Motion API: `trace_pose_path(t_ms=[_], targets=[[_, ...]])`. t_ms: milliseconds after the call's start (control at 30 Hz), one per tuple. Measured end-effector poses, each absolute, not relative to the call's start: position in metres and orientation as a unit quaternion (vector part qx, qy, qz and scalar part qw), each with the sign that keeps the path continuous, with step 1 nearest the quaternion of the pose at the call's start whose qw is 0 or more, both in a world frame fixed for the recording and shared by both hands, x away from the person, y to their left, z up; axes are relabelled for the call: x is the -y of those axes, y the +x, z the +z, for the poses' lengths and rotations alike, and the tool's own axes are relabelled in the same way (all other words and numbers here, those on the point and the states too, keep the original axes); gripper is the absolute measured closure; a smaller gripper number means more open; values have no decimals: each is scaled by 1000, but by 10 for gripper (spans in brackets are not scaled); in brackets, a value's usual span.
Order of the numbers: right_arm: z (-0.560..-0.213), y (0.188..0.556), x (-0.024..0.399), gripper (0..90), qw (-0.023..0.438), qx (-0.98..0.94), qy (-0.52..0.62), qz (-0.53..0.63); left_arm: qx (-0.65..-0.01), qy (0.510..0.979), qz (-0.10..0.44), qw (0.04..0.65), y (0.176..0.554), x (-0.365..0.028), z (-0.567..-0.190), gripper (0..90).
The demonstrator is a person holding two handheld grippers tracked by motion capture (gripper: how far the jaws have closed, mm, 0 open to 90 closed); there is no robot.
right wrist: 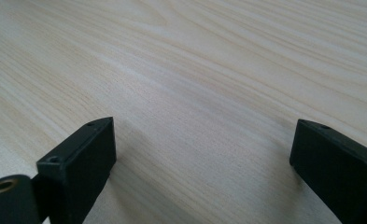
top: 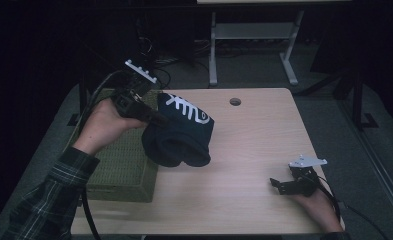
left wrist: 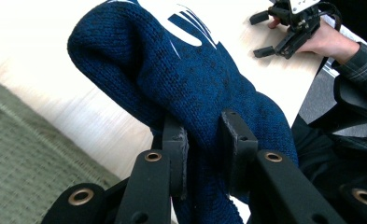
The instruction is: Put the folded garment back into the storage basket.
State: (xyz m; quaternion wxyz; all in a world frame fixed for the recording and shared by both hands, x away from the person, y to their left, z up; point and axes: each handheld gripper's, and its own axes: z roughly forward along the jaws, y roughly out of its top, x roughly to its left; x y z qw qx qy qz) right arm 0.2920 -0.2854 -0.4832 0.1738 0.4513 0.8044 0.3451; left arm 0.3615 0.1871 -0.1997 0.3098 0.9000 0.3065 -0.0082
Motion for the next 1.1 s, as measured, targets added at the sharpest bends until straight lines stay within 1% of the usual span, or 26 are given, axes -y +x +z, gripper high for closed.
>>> trace_pose_path(t_ms=[500, 1100], targets=[[-483, 292, 285, 65, 175, -804, 453, 345, -340, 881, 14, 328, 350, -242, -178, 743], [-483, 292, 286, 65, 176, -804, 451, 345, -367, 857, 25, 362, 342, -320, -180, 743]])
